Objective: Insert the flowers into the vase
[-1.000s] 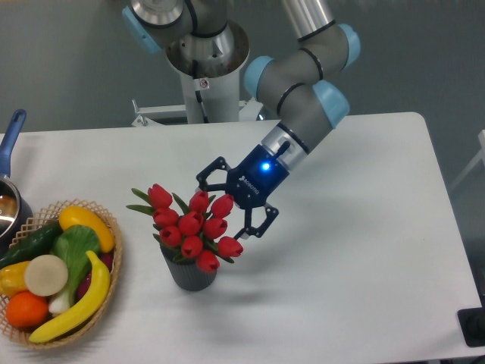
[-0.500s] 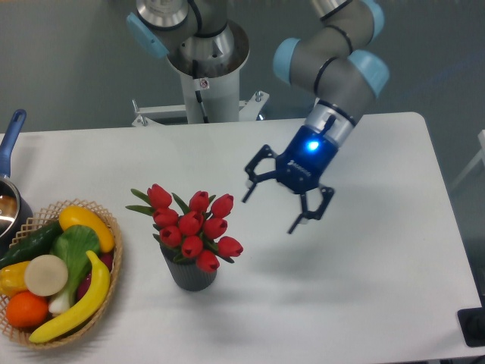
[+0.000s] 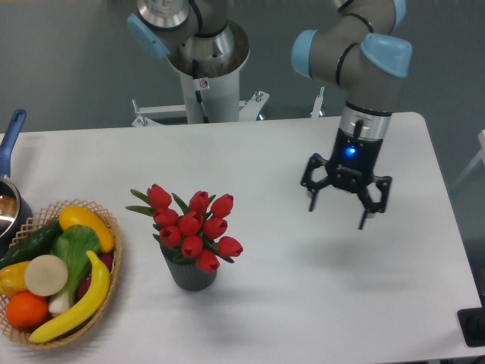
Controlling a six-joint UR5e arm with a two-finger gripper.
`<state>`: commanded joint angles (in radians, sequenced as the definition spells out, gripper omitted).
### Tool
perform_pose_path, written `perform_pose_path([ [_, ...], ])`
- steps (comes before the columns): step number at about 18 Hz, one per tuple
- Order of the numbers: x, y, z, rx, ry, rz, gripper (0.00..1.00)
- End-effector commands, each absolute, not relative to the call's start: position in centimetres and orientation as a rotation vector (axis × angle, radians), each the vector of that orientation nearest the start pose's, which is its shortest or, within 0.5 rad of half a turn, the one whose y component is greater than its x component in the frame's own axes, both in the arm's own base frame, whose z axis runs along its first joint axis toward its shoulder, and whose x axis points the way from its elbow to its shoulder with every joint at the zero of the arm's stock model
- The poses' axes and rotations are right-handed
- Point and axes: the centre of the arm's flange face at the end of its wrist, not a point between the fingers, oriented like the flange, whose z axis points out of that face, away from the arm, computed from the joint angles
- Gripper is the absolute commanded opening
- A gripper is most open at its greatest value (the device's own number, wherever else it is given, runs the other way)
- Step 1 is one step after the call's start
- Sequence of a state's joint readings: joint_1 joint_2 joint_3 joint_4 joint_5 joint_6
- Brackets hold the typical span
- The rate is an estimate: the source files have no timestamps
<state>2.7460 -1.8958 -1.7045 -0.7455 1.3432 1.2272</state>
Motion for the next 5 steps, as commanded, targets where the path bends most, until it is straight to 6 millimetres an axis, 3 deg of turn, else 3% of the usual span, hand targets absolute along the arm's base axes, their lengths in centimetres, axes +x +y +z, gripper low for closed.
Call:
perform_pose_path([
  [2,-51.3,39.2,32.0,-2.888,0.149,0.415,1.0],
  [5,-50.5,40.5,30.4,-3.008,0.188,0.474,1.0],
])
